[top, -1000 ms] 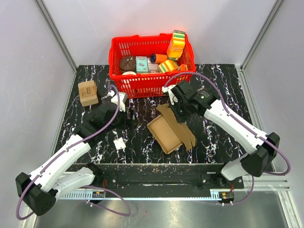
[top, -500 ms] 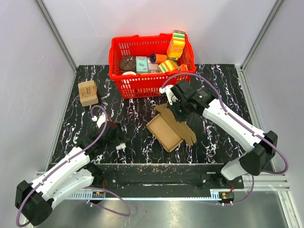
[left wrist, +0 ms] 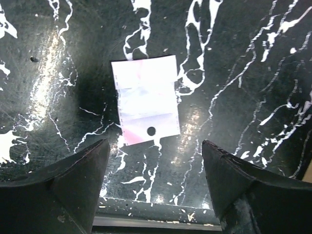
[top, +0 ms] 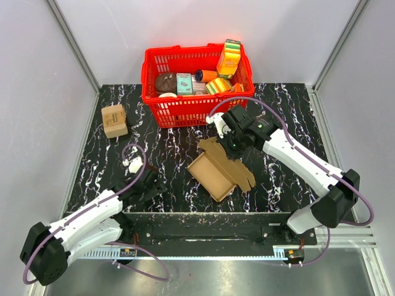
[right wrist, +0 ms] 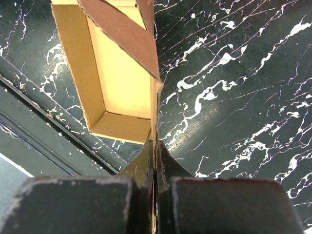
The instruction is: Fold the paper box
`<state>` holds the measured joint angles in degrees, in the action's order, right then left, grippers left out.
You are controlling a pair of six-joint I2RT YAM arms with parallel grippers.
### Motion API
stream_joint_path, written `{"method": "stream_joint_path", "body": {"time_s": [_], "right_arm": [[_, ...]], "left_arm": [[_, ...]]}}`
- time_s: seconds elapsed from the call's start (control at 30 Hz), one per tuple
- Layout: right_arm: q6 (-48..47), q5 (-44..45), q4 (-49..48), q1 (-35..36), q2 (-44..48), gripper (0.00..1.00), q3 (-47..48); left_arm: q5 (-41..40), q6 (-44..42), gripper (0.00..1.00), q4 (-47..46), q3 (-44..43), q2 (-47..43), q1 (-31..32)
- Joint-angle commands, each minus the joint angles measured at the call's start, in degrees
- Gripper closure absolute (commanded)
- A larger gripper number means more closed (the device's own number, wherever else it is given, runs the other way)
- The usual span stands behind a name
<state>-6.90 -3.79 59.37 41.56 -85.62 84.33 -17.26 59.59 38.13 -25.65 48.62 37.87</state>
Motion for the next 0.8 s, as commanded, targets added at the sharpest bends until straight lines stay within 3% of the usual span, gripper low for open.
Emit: {"method": "stream_joint_path", "body": {"time_s": [0.0, 0.17, 0.43, 0.57, 0.77], "right_arm": [[-1.0, -0.7, -1.8, -0.5, 0.9, 1.0, 0.6], [-0.9, -0.2, -1.8, -0.5, 1.1, 1.0, 0.4], [-0.8, 0.1, -1.8, -0.5, 1.1, 1.0, 0.5], [-0.8, 0.2, -1.8, -0.6, 1.2, 1.0, 0.6], [-0.9, -0.1, -1.7, -0.5, 0.9, 1.0, 0.5]], "left_arm": [[-2.5, 2.7, 0.2, -3.3, 2.6, 0.2, 0.3], [-3.5, 2.9, 0.23, -6.0, 3.1, 2.7, 0.5], [-4.2, 2.4, 0.44, -9.7, 3.8, 5.2, 0.5], [-5.2, 2.1, 0.44, -10.2, 3.4, 7.0, 0.5], [-6.5, 1.6, 0.56, -11.7, 3.5, 9.7, 0.5]]}}
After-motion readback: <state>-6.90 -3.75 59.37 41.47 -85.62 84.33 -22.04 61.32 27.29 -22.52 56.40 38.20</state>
